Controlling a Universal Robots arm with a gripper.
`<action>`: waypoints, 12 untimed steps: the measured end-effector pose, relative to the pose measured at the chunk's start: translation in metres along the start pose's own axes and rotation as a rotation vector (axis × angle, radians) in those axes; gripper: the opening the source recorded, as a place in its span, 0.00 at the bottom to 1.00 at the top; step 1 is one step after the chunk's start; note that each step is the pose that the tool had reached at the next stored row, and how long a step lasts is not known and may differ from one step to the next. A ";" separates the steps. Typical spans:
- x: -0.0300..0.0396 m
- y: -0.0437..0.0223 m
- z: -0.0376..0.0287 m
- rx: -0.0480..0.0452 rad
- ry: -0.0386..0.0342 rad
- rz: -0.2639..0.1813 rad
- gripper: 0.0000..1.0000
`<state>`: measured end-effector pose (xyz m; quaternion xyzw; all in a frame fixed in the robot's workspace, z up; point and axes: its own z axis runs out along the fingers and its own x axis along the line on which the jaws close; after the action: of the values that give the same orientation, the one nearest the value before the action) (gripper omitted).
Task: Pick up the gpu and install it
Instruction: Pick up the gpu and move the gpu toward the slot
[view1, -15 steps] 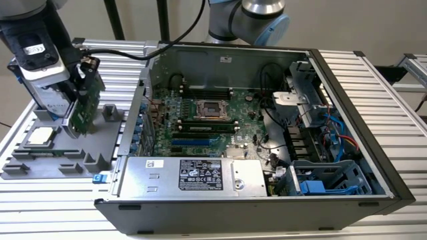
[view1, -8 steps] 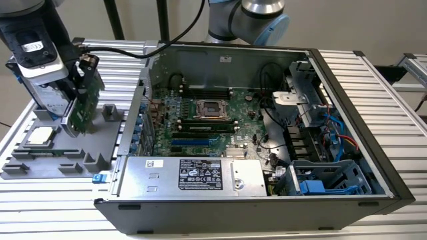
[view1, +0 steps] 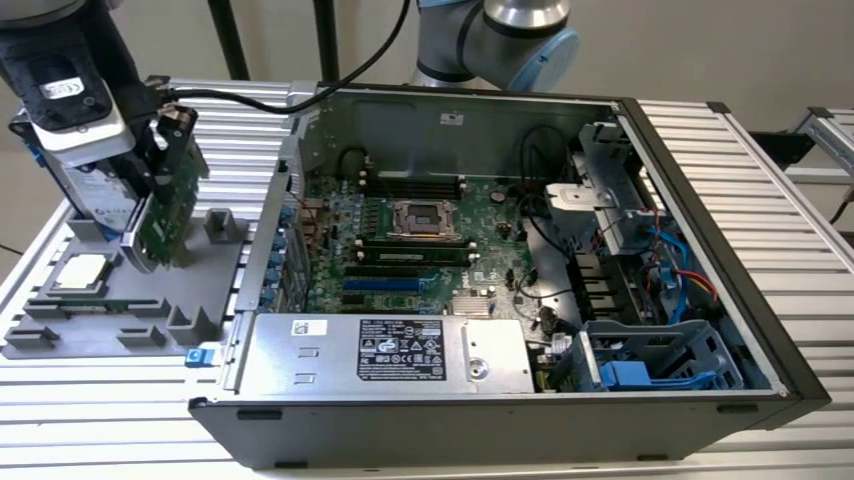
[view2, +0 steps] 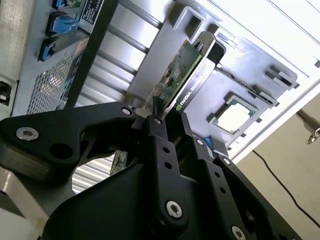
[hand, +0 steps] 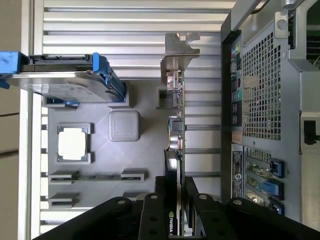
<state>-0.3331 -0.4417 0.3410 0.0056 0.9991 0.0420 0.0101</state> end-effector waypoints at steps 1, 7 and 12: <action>0.0000 0.0000 -0.0004 0.0000 0.0000 0.000 0.00; 0.0000 0.0002 -0.0029 0.0000 0.0000 0.000 0.00; -0.0001 0.0004 -0.0048 0.0000 0.0000 0.000 0.00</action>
<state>-0.3331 -0.4417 0.3458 0.0056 0.9991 0.0420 0.0101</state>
